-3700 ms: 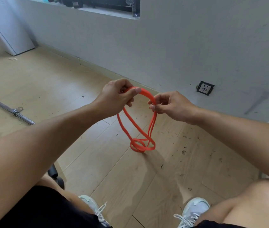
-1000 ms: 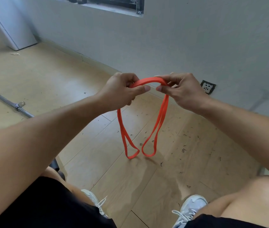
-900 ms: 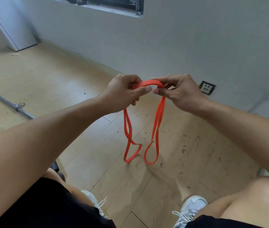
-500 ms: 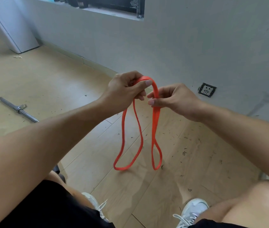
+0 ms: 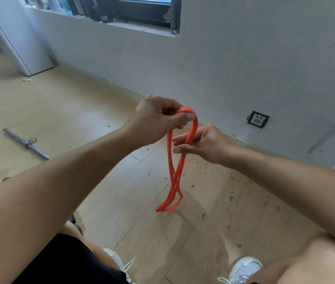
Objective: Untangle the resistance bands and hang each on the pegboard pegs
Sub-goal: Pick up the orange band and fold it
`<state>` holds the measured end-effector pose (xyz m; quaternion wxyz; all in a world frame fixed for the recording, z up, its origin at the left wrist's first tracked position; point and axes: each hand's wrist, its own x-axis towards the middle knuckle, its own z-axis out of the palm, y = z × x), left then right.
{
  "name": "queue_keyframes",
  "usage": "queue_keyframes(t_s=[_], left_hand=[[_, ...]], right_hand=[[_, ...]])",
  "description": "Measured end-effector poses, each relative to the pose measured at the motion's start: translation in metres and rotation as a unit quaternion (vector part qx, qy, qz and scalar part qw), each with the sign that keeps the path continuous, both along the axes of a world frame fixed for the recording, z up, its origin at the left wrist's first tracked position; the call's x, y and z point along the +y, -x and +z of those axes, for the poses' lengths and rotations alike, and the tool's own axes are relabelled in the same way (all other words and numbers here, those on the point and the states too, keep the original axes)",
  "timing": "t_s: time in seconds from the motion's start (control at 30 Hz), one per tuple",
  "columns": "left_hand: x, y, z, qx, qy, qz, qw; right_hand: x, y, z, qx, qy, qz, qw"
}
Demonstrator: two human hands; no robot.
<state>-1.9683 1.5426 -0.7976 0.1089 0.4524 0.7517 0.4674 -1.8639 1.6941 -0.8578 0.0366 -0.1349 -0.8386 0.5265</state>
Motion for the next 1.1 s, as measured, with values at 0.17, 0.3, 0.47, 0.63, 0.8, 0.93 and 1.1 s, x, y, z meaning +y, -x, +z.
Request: queue_keyframes(t_s=[0.17,0.3,0.47,0.63,0.8,0.93,1.1], left_hand=[[-0.003,0.003,0.004,0.027,0.010,0.014,0.999],[-0.003,0.001,0.004,0.004,0.006,0.016,1.000],[0.001,-0.003,0.010,-0.063,-0.046,0.002,0.997],[0.002,-0.002,0.011,-0.093,-0.092,0.016,0.991],[-0.002,0.002,0.012,-0.106,-0.099,0.031,0.989],[-0.007,0.008,0.010,-0.109,-0.092,0.044,0.989],[-0.015,0.024,0.002,-0.185,-0.101,0.028,0.977]], right_hand=[[-0.004,0.000,0.000,0.000,-0.018,0.000,1.000],[-0.003,0.002,0.002,0.008,-0.007,0.017,1.000],[-0.007,0.004,-0.004,0.000,0.022,0.053,0.998],[-0.011,0.006,-0.008,0.013,0.041,0.047,0.998],[-0.008,0.005,-0.007,0.030,0.051,0.033,0.998],[0.002,0.001,-0.008,0.022,0.050,0.007,0.998],[0.023,-0.004,-0.008,-0.015,0.017,0.004,1.000]])
